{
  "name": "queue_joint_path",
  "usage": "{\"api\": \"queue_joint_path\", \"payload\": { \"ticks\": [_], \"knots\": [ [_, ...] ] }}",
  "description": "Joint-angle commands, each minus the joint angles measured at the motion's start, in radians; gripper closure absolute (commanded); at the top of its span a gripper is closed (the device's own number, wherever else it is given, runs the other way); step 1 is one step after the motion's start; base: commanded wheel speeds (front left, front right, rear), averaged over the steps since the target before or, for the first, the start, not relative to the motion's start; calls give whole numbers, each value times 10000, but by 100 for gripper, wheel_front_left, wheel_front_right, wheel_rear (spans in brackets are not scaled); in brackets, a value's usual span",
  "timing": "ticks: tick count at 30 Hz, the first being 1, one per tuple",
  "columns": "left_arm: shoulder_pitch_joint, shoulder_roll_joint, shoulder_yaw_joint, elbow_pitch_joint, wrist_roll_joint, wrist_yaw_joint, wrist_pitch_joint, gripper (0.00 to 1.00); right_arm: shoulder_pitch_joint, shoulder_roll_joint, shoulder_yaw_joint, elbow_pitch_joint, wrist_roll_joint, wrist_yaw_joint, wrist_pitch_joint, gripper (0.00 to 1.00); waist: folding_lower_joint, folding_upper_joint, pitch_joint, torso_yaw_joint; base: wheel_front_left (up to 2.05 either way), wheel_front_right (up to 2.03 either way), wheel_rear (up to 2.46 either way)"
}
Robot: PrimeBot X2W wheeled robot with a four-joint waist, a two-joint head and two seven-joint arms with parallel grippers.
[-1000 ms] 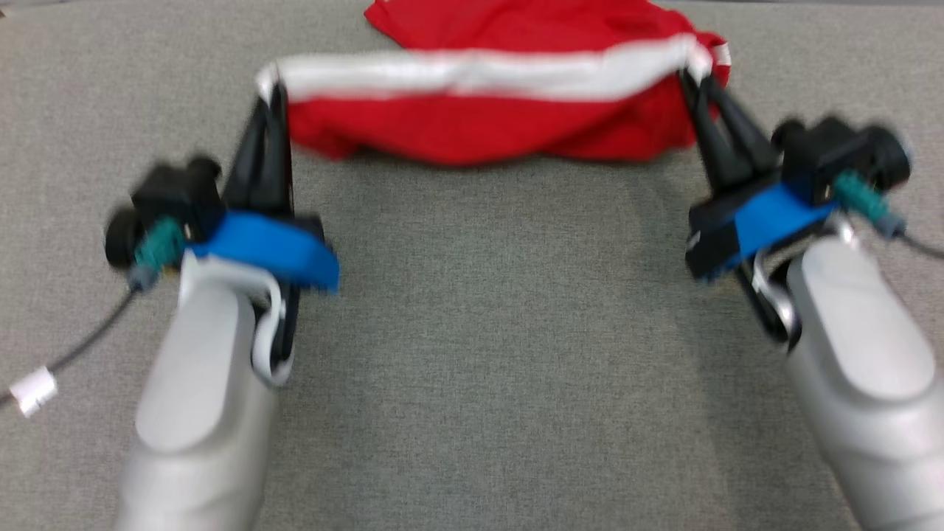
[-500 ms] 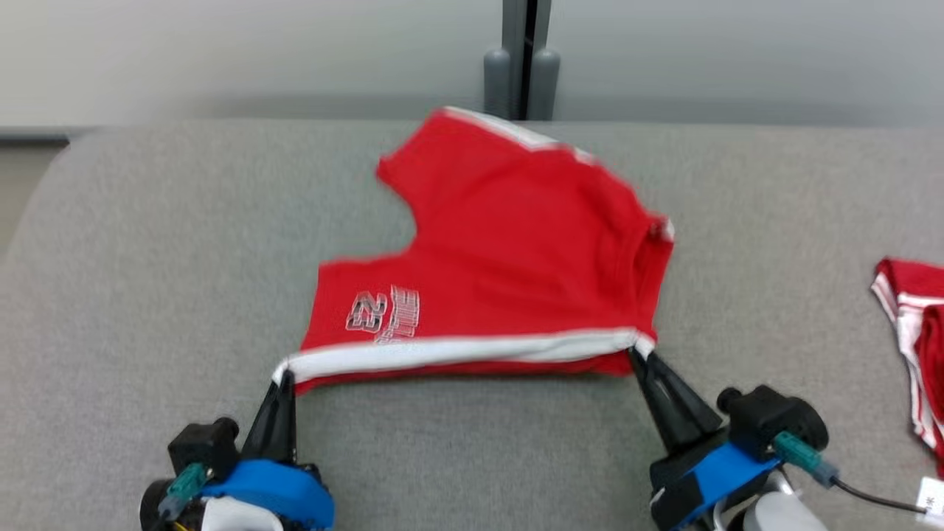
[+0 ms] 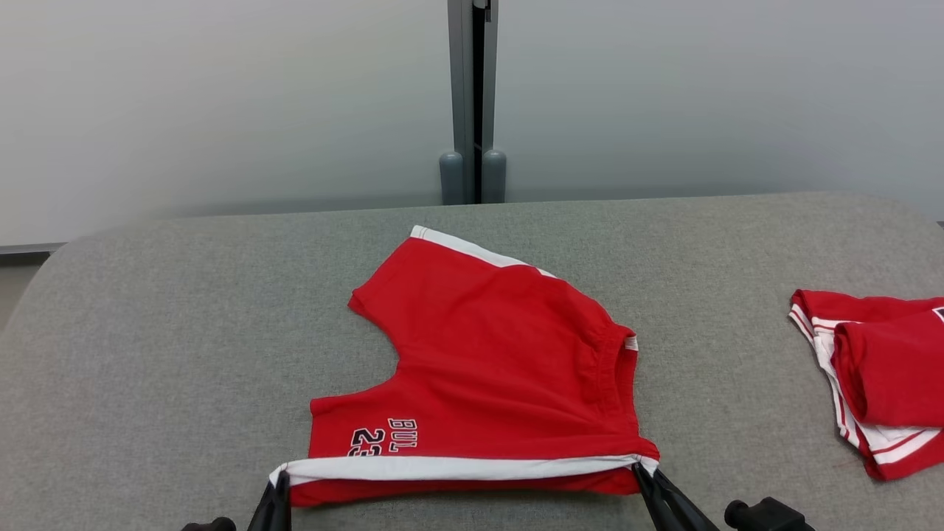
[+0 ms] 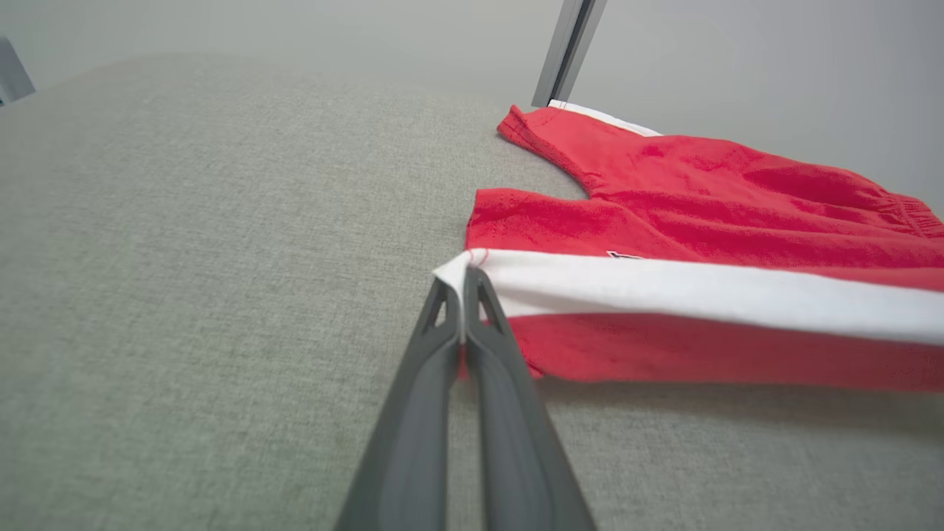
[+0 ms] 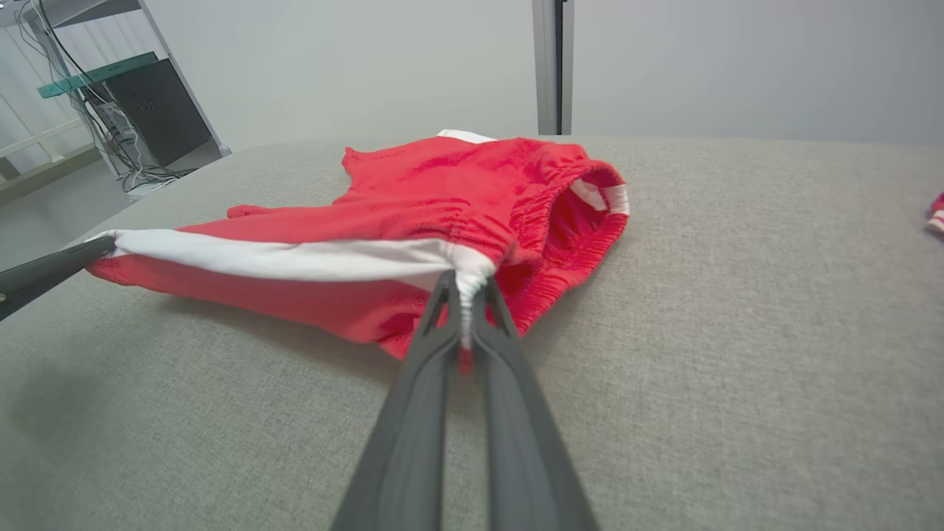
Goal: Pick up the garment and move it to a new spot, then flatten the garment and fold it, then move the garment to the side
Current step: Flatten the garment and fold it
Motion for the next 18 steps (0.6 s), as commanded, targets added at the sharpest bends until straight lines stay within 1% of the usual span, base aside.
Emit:
{"api": "queue_joint_path", "payload": {
  "ticks": [1,5,8,11,13,16,18],
  "knots": [
    [-197,2,-46,-108,35,-10,-43,100,122,37,-37,-106,7,-3,-49,100,3,3,34,-55,0,0,0],
    [-1160,28,-365,-342,183,-16,-43,100,-408,180,-126,-236,153,-3,-49,100,3,3,508,-211,0,0,0],
    [-2169,321,-572,-223,179,-17,-43,100,-984,485,-293,-134,586,-2,-47,100,3,3,1057,-411,0,0,0],
    [-3436,741,-965,55,49,-18,-43,100,-1784,753,-320,162,1058,-3,-47,100,3,3,1647,-654,0,0,0],
    [-4315,1133,-1402,400,-62,-18,-43,100,-2347,878,-328,507,1318,-2,-44,100,3,3,2046,-794,0,0,0],
    [-5645,1742,-2280,870,-384,-19,22,100,-3205,1027,-336,985,1608,-2,-45,100,3,3,2588,-998,0,0,0],
    [-6373,2110,-2855,1122,-783,-19,153,100,-3609,1088,-304,1184,1866,-3,-45,100,3,3,2895,-1155,0,0,0]
  ]
}}
